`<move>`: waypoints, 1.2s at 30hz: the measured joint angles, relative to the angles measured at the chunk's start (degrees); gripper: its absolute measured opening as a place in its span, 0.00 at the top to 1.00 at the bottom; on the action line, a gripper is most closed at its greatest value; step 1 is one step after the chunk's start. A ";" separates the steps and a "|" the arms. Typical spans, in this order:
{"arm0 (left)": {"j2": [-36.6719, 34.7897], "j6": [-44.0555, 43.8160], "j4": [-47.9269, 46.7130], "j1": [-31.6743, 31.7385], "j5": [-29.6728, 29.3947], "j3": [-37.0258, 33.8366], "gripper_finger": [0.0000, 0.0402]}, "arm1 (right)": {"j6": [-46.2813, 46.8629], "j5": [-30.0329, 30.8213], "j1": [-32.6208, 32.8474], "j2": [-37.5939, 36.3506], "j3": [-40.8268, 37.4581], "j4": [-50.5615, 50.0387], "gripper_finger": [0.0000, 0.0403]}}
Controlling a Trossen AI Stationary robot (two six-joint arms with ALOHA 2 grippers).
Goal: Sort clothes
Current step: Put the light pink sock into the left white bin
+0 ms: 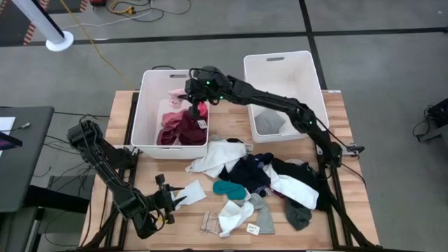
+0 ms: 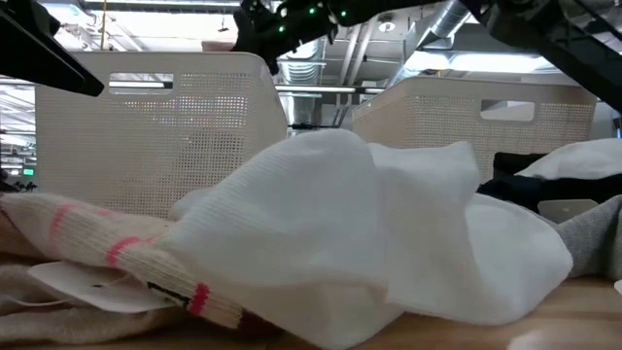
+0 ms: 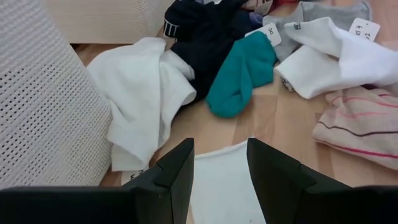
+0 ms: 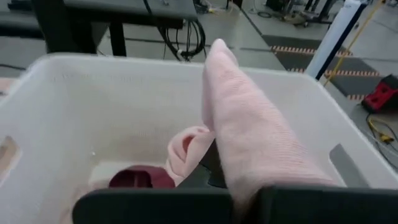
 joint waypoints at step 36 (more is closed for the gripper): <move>0.00 -0.24 1.29 0.00 0.31 0.04 0.64 | 6.58 0.30 -1.86 2.62 0.04 -7.24 0.52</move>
